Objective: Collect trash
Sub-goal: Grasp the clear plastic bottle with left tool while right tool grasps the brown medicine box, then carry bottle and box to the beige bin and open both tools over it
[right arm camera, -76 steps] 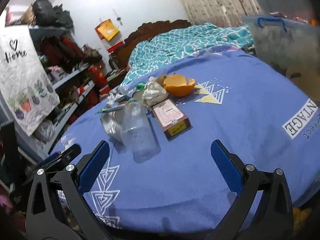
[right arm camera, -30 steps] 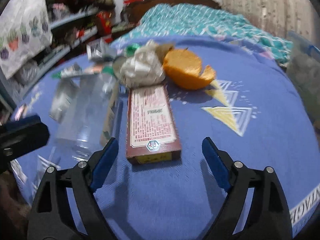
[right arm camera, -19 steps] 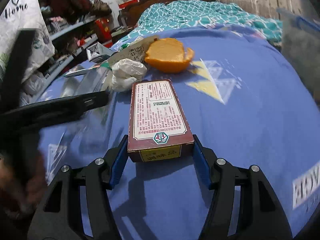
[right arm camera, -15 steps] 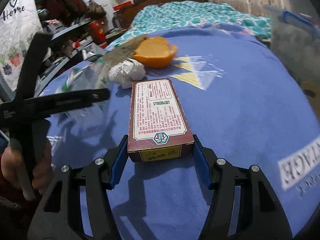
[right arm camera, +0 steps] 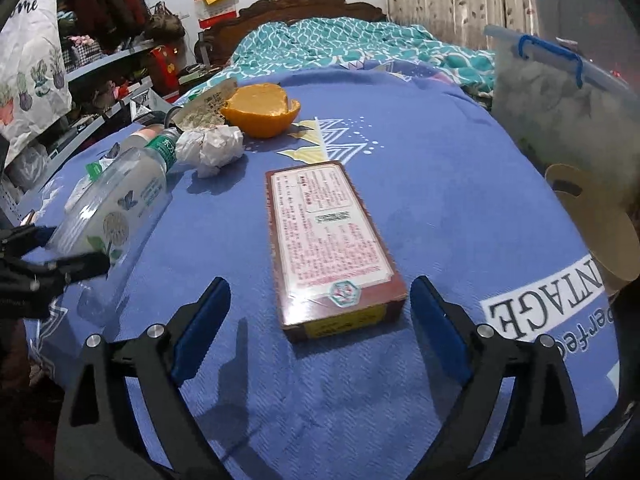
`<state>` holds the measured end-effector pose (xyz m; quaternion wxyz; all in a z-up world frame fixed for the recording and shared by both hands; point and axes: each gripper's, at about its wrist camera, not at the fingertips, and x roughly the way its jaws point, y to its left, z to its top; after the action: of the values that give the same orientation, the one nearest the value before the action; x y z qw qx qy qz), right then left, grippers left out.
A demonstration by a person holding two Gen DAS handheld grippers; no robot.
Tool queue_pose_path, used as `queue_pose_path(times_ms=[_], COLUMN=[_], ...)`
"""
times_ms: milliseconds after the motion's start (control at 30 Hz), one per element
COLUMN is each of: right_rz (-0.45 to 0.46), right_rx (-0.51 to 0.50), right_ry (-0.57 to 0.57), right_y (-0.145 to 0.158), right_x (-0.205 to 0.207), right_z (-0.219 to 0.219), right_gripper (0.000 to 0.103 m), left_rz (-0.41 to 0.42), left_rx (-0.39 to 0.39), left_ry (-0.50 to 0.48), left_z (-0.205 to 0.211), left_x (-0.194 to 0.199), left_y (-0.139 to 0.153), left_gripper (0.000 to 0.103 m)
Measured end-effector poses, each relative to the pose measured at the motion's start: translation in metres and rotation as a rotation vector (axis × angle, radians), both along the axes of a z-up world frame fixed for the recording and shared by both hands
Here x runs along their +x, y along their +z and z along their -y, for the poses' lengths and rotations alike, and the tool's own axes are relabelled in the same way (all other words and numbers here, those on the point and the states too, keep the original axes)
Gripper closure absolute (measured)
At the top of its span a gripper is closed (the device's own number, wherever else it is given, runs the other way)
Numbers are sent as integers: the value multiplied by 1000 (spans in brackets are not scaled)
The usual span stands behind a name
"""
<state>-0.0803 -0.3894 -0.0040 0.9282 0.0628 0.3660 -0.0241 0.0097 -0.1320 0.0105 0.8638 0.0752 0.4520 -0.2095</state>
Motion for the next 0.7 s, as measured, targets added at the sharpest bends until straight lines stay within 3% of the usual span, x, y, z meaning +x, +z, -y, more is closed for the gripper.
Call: queue_pose_path(times_ms=[33,67,100,133,300,400,533,700], right_rz=[2,0,0,11,129,181,224,210], right_rx=[-12,-23,-22,-8,-11,-24,-29,-8], right_ry=[1,0,2,4,-22,-42,-81,-117], right_y=[-1,-2,-1,1,15,19,23,21], right_x=[1,0,-1,-3,-27,-38,-50,-59], right_z=[-2,-4,-4,-3,-4,-8,-6,9], right_gripper=[13,24,37,42,42,42,42,42], left_rz=[3,9,7,0,118,238,362,383], left_rx=[-3,6,14,21,-65,-125,-181,-256], left_ry=[9,16,12,-4,52,69,23,-83], left_z=[1,3,5,6,-24,-40,-38,-17], left_x=[1,3,2,1,-10,-28,-50,-59], left_y=[0,0,0,-1,27,54,86,112], left_gripper=[9,13,22,34,38,38,40,41])
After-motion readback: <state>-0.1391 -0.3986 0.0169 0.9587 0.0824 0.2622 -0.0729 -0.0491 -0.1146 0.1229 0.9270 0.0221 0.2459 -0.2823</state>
